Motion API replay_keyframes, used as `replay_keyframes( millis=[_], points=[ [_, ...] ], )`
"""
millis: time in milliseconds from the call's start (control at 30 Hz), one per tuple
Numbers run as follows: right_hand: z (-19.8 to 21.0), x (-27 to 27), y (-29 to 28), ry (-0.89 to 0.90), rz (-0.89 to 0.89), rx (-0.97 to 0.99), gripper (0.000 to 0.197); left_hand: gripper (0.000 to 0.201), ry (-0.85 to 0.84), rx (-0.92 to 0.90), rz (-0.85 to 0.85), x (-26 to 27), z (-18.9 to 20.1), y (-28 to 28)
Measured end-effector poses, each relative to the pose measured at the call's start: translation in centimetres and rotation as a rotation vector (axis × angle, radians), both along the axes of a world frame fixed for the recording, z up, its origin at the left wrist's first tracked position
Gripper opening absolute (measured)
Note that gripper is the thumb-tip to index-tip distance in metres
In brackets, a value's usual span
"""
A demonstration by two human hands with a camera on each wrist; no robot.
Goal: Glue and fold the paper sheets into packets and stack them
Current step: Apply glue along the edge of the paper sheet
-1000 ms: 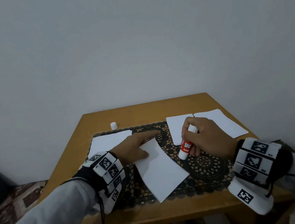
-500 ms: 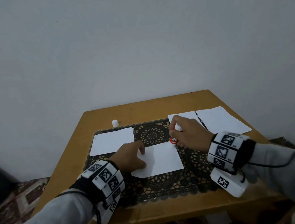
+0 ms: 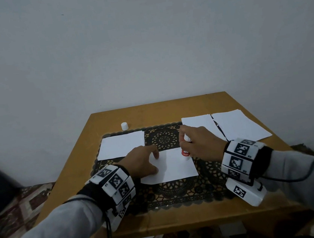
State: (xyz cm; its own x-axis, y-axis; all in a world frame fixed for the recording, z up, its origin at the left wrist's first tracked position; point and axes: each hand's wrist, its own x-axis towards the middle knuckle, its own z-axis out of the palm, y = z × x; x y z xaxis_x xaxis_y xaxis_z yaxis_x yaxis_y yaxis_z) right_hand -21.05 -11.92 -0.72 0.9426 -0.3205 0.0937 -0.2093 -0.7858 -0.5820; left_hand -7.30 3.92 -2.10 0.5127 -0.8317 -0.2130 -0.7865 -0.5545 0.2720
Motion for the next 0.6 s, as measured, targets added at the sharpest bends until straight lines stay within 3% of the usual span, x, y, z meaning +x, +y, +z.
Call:
replay_keyframes(
  millis=[333, 600],
  points=[
    [0.2, -2.9, 0.7, 0.1, 0.055, -0.027, 0.011, 0.041, -0.367, 0.118, -0.137, -1.7, 0.7, 0.0],
    [2.7, -3.6, -0.7, 0.36, 0.156, -0.303, 0.031, 0.042, -0.168, 0.05, -0.229, -2.5, 0.9, -0.2]
  ],
)
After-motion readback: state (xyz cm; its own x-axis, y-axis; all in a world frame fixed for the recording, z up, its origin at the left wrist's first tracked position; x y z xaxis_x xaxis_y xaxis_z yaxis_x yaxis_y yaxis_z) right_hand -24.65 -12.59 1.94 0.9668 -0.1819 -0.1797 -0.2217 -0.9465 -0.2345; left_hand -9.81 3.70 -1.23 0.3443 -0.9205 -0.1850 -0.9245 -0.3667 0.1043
